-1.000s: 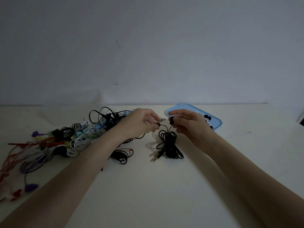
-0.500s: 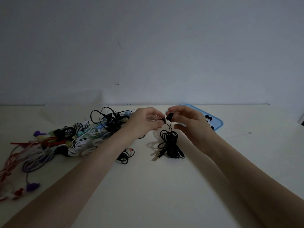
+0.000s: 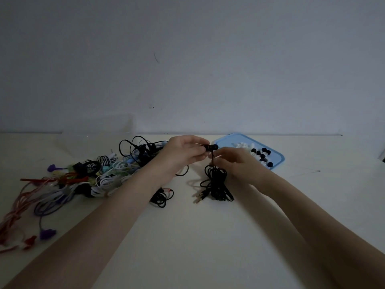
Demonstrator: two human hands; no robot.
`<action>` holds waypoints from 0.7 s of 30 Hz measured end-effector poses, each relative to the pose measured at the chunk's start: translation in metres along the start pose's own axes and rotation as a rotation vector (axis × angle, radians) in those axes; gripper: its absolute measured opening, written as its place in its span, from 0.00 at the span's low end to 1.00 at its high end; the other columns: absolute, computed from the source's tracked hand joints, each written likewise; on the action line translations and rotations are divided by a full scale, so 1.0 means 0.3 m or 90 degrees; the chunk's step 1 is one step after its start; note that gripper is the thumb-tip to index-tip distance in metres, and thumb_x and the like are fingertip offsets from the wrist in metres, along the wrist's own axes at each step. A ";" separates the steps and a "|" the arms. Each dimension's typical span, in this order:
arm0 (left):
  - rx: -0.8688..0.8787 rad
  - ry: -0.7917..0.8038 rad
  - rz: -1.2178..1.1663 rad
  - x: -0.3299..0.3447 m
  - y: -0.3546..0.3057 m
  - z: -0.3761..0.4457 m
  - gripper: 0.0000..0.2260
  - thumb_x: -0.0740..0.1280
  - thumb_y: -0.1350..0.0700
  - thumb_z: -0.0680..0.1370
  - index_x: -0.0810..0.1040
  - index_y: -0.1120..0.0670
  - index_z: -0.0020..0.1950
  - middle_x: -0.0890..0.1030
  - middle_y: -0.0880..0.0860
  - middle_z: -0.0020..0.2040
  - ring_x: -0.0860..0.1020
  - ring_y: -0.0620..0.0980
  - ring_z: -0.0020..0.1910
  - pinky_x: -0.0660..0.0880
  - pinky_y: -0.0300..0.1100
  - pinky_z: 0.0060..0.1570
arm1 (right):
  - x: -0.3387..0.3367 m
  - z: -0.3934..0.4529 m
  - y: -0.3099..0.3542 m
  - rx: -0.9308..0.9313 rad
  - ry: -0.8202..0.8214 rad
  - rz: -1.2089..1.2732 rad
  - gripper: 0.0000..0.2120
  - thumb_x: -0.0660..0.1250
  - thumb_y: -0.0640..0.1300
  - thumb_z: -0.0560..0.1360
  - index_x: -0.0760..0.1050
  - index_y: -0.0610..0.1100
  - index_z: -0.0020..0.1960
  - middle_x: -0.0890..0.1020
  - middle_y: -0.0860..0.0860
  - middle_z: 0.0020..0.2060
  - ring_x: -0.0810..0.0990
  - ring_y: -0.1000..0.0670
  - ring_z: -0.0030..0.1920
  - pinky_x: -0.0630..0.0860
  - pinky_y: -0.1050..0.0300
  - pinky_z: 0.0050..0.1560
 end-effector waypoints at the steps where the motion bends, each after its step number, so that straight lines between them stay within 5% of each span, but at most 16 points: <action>1: -0.003 0.005 -0.003 0.006 -0.003 -0.004 0.07 0.62 0.69 0.76 0.78 0.60 0.47 0.81 0.56 0.42 0.82 0.43 0.38 0.78 0.32 0.44 | 0.011 -0.001 0.002 0.005 0.022 -0.070 0.06 0.65 0.45 0.76 0.77 0.48 0.52 0.80 0.57 0.42 0.76 0.63 0.40 0.70 0.74 0.40; 7: -0.089 0.013 -0.015 0.024 0.011 -0.027 0.07 0.60 0.66 0.78 0.78 0.62 0.46 0.79 0.57 0.45 0.80 0.48 0.42 0.79 0.33 0.45 | 0.025 -0.016 0.028 0.022 -0.003 -0.249 0.10 0.68 0.48 0.74 0.79 0.41 0.48 0.79 0.51 0.40 0.76 0.54 0.38 0.69 0.64 0.38; 12: 0.032 0.009 0.248 0.009 -0.069 -0.043 0.06 0.74 0.54 0.70 0.80 0.51 0.45 0.82 0.47 0.44 0.79 0.46 0.49 0.74 0.38 0.56 | -0.014 -0.014 0.124 0.031 -0.023 -0.156 0.05 0.66 0.43 0.75 0.76 0.43 0.42 0.78 0.51 0.31 0.73 0.54 0.21 0.70 0.67 0.27; 18: 0.164 -0.119 0.253 -0.170 -0.293 -0.072 0.07 0.72 0.52 0.72 0.81 0.52 0.48 0.83 0.48 0.45 0.80 0.45 0.50 0.73 0.36 0.53 | -0.033 0.105 0.325 -0.013 -0.107 0.013 0.06 0.70 0.43 0.73 0.79 0.41 0.40 0.81 0.47 0.33 0.78 0.49 0.27 0.79 0.56 0.36; 21: 0.182 -0.185 0.316 -0.315 -0.375 -0.082 0.12 0.71 0.52 0.72 0.80 0.53 0.54 0.81 0.48 0.51 0.78 0.44 0.52 0.73 0.38 0.56 | 0.022 0.205 0.423 -0.026 -0.130 0.150 0.05 0.70 0.39 0.73 0.79 0.37 0.43 0.80 0.43 0.36 0.79 0.49 0.31 0.80 0.60 0.31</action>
Point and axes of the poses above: each hand's wrist, its own z-axis towards the middle knuckle, its own x-axis out of the palm, y = z × x, the point moved 10 cm from there along z, towards the middle knuckle
